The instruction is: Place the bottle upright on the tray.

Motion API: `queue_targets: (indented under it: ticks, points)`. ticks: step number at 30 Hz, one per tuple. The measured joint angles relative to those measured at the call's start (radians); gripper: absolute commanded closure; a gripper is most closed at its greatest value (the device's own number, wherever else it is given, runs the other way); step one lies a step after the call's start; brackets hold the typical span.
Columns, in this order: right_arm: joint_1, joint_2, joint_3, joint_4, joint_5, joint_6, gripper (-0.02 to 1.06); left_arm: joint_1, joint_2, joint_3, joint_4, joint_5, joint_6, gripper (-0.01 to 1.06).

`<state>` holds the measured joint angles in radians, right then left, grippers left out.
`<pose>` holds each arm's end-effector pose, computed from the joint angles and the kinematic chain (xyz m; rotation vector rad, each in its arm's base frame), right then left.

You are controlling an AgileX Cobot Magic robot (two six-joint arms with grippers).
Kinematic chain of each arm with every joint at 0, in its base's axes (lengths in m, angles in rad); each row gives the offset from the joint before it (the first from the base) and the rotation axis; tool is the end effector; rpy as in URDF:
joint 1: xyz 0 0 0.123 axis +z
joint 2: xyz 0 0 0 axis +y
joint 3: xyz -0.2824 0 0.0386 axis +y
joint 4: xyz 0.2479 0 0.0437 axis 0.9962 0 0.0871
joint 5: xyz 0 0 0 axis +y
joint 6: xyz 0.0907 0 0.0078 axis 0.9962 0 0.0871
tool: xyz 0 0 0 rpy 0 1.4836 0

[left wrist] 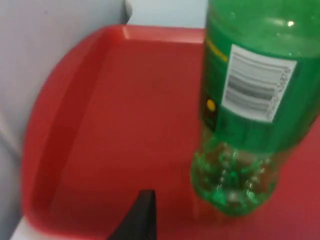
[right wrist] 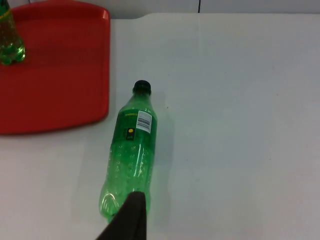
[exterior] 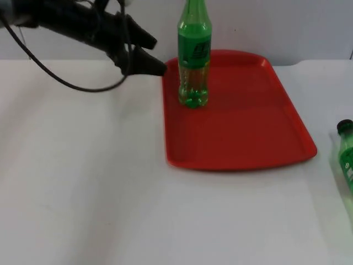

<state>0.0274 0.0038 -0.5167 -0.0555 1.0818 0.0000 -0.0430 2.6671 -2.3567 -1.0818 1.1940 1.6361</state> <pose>-0.0070 -0.0047 0.2802 -0.0244 2.0515 -0.0494 0.5383 -0.0980 0.1374 1.3539 1.7323 -0.7519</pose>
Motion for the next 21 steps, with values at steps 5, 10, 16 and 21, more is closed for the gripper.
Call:
queue_targets:
  ticks: [5,10,16,21]
  points:
    - [0.0,0.0,0.0,-0.004,0.0,0.0,0.0,0.036,-0.061,0.0,0.022,0.006,-0.096,0.06]
    - [0.0,0.0,0.0,-0.006,0.0,0.0,0.0,0.051,-0.154,0.0,0.031,0.006,-0.16,0.06]
    - [0.0,0.0,0.0,-0.006,0.0,0.0,0.0,0.051,-0.303,0.0,-0.054,0.014,-0.297,0.06]
    - [0.0,0.0,0.0,-0.006,0.0,0.0,0.0,0.051,-0.412,0.0,-0.151,0.016,-0.366,0.06]
